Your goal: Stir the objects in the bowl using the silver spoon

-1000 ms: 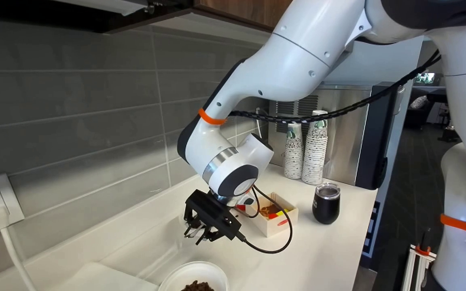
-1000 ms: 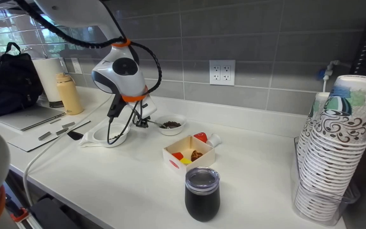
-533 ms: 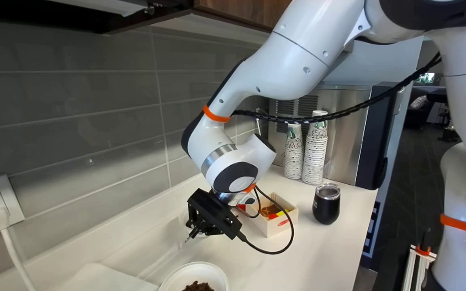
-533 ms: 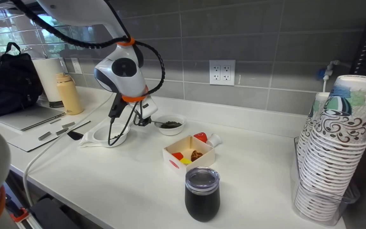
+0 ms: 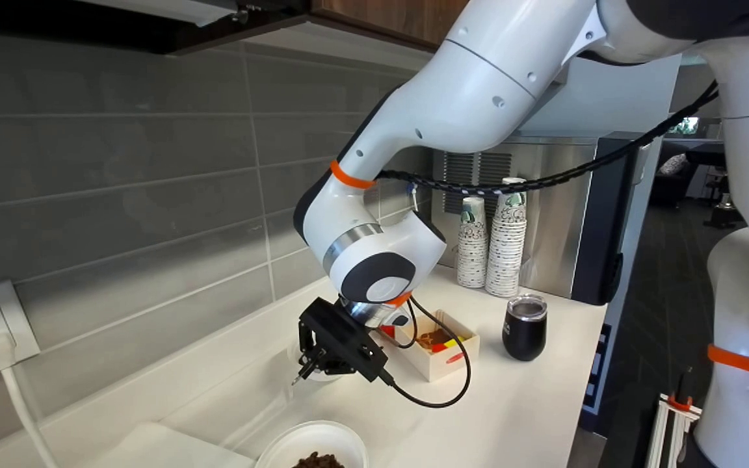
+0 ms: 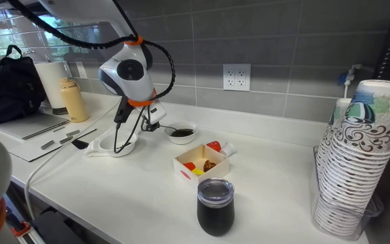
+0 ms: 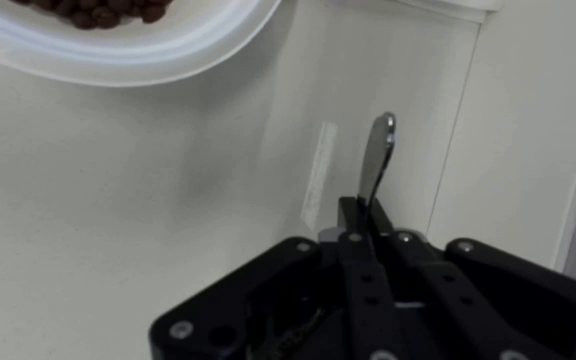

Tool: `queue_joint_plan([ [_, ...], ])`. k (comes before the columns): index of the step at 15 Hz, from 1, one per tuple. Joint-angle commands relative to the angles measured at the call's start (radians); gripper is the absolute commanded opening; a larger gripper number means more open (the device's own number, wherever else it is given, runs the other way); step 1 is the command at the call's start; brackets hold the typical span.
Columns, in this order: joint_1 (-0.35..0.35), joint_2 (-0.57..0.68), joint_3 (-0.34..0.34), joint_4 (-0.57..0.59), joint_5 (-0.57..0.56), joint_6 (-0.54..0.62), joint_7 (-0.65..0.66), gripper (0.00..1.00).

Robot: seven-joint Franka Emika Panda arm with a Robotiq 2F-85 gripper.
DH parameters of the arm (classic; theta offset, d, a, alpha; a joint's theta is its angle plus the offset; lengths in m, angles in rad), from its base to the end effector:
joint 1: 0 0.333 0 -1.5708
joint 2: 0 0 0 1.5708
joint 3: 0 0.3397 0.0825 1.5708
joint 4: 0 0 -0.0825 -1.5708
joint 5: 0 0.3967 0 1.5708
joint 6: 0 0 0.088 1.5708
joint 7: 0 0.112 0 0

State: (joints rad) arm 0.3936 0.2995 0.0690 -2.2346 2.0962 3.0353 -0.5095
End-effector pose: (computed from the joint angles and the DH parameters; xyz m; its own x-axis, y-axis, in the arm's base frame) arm 0.4862 0.1699 0.2329 0.4783 -0.8720 -0.1039 -0.7216 -0.3228 -0.6125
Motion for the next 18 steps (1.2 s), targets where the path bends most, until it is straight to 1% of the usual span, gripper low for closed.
queue_joint_plan([
  [1,-0.019,-0.103,-0.003,-0.065,0.006,-0.055,-0.011,0.01],
  [5,-0.055,-0.137,-0.004,-0.111,-0.011,-0.163,0.022,0.01],
  [10,-0.113,-0.103,-0.035,-0.136,-0.012,-0.36,0.012,0.01],
  [14,-0.147,-0.097,-0.062,-0.145,-0.004,-0.435,0.01,0.01],
  [15,-0.174,-0.095,-0.047,-0.146,-0.02,-0.444,0.032,0.01],
  [18,-0.201,-0.089,-0.045,-0.148,-0.046,-0.483,0.076,0.01],
])
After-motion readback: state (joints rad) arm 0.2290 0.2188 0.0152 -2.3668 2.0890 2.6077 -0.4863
